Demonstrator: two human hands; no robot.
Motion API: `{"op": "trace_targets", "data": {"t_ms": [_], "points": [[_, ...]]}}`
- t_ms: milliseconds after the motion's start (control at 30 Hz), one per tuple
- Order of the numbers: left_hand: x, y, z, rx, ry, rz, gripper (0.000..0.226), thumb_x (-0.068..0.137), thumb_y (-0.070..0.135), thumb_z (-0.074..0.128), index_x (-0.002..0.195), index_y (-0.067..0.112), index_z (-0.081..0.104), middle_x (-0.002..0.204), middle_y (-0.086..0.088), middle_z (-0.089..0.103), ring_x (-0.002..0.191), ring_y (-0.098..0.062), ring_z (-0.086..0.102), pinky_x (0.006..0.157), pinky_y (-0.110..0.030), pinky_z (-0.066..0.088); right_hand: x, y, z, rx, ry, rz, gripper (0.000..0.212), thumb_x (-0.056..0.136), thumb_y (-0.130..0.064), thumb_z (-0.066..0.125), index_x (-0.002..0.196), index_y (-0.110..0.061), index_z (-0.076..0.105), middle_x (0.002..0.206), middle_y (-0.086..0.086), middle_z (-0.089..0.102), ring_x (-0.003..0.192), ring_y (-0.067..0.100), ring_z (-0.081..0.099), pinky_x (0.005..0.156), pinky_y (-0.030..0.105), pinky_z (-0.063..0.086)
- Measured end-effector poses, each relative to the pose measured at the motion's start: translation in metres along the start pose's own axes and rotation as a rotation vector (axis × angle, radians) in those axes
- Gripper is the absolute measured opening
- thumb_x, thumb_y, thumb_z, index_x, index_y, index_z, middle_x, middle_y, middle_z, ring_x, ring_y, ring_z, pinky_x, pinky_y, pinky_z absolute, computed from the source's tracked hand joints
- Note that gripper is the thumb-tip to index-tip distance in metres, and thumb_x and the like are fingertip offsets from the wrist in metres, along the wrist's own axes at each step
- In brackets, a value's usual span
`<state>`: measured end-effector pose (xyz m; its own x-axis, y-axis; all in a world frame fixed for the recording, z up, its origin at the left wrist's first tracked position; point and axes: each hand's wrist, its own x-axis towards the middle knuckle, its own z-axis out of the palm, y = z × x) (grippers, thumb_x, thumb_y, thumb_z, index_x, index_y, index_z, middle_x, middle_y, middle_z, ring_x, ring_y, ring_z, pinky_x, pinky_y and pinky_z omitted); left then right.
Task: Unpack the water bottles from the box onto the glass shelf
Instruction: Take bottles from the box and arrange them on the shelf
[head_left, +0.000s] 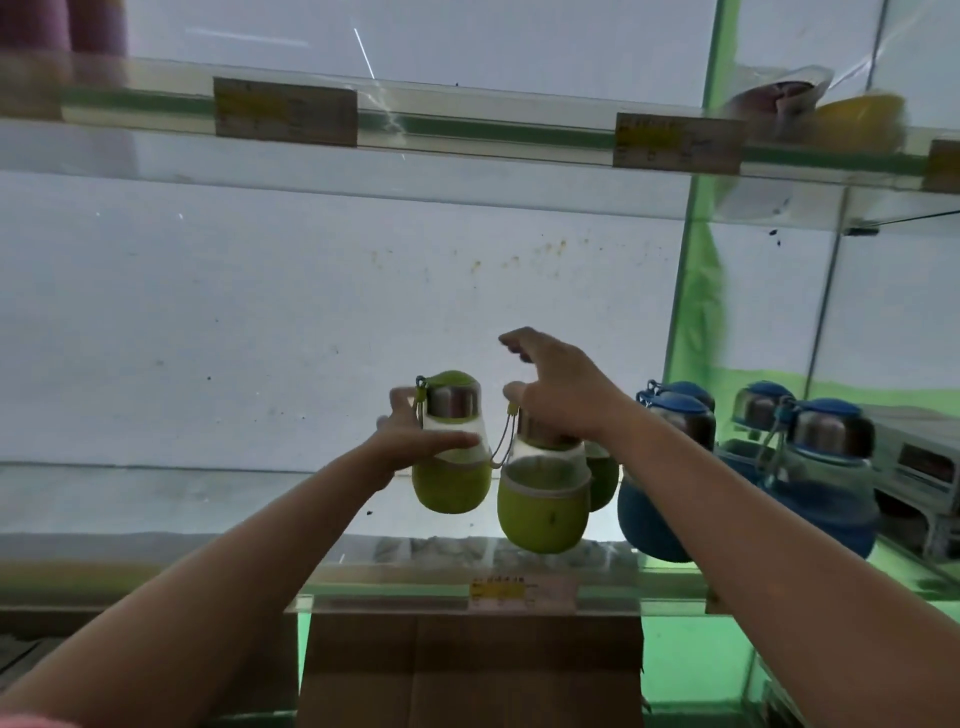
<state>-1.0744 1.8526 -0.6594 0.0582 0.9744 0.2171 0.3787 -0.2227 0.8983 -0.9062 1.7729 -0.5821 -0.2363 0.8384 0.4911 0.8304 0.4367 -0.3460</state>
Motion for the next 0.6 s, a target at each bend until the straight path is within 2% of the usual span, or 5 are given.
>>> {"op": "trace_targets", "data": {"t_ms": [100,167,333,400,600], "points": [[-0.021,0.028,-0.007,0.085,0.313,0.131,0.095,0.060,0.042,0.085,0.131,0.021,0.027,0.127,-0.013,0.034,0.122,-0.027,0.037,0.087,-0.033,0.040,-0.016,0.011,-0.017,0.045,0.090,-0.009,0.054,0.088,-0.013,0.058,0.139,-0.018,0.038,0.143,0.004,0.043,0.129,0.019,0.043,0.098,0.025,0.033],[-0.040,0.054,-0.008,0.032,0.351,0.277,0.083,0.065,0.037,0.083,0.128,0.016,0.033,0.127,-0.014,0.037,0.120,-0.027,0.042,0.087,-0.031,0.041,-0.031,0.022,-0.031,0.082,0.144,-0.002,0.052,0.087,-0.013,0.059,0.136,-0.019,0.041,0.139,0.003,0.046,0.125,0.017,0.046,0.094,0.024,0.034],[-0.095,0.098,0.043,-0.034,0.123,0.399,0.057,0.075,0.031,0.075,0.121,0.014,0.045,0.115,-0.008,0.054,0.099,-0.019,0.058,0.075,-0.025,0.052,-0.088,0.053,-0.059,0.233,0.234,0.112,0.046,0.087,-0.012,0.061,0.131,-0.020,0.048,0.128,0.000,0.054,0.111,0.012,0.053,0.089,0.029,0.044],[-0.114,0.105,0.079,-0.073,0.035,0.405,0.054,0.076,0.029,0.075,0.119,0.013,0.047,0.111,-0.007,0.058,0.098,-0.019,0.060,0.079,-0.031,0.055,-0.118,0.068,-0.065,0.283,0.256,0.172,0.043,0.087,-0.010,0.061,0.127,-0.020,0.050,0.121,-0.001,0.055,0.108,0.014,0.055,0.090,0.032,0.047],[-0.158,0.104,0.197,-0.208,-0.188,0.342,0.045,0.076,0.022,0.076,0.110,0.013,0.048,0.093,-0.001,0.055,0.083,-0.012,0.056,0.077,-0.023,0.049,-0.223,0.123,-0.081,0.228,0.296,0.348,0.043,0.082,-0.007,0.065,0.122,-0.017,0.053,0.114,-0.001,0.059,0.097,0.017,0.062,0.090,0.037,0.049]]}}
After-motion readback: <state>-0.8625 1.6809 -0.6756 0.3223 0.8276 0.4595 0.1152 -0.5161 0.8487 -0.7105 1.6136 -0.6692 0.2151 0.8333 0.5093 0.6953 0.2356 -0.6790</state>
